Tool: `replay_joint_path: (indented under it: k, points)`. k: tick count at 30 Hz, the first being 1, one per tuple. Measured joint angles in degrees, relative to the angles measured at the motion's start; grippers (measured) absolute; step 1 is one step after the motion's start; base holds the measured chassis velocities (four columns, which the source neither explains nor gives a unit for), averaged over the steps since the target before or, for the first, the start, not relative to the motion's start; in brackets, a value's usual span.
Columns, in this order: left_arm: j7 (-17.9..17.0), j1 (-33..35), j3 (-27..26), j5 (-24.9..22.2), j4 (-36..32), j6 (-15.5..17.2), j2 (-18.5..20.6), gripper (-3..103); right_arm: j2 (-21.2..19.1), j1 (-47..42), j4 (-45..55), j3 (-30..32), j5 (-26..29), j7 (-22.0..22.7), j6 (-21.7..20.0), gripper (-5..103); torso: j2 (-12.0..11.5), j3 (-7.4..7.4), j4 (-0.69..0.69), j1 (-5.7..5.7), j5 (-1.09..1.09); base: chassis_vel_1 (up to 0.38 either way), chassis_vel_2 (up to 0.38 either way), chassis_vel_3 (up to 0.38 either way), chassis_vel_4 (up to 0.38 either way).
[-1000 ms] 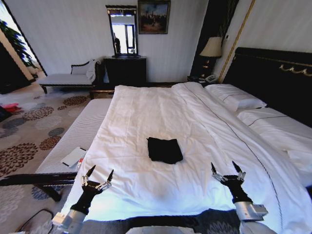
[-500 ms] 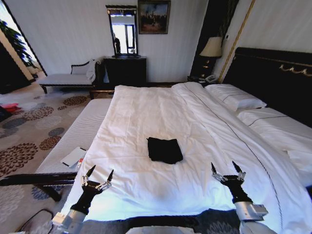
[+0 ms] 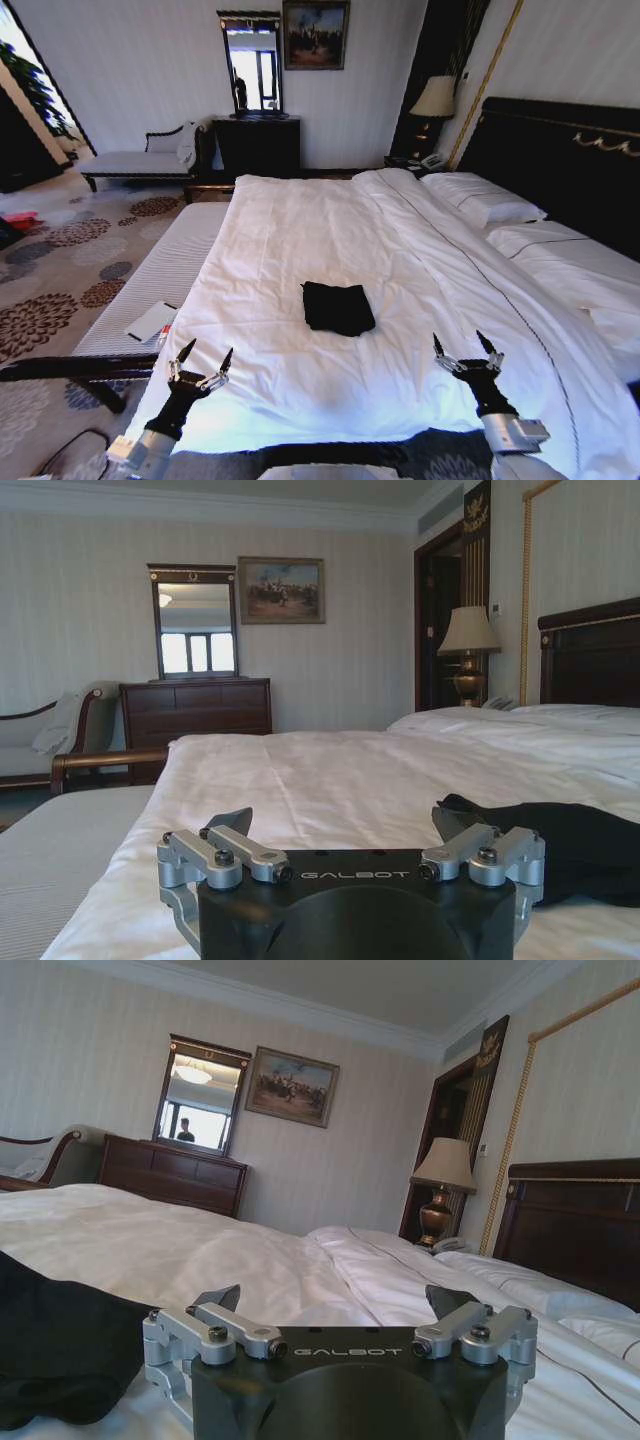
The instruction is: Fold the clothes on the bed.
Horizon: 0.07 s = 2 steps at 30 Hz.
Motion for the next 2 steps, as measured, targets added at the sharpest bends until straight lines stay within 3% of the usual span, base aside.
replay_joint_path:
  k: [2]
  points:
    - [0.0,0.0,0.0,0.0,0.0,0.0,0.0,100,0.0,0.0,0.0,0.0,0.0,0.0,0.0,100,0.0,0.00,0.00,0.00,0.00,0.000,0.000,0.000,0.000]
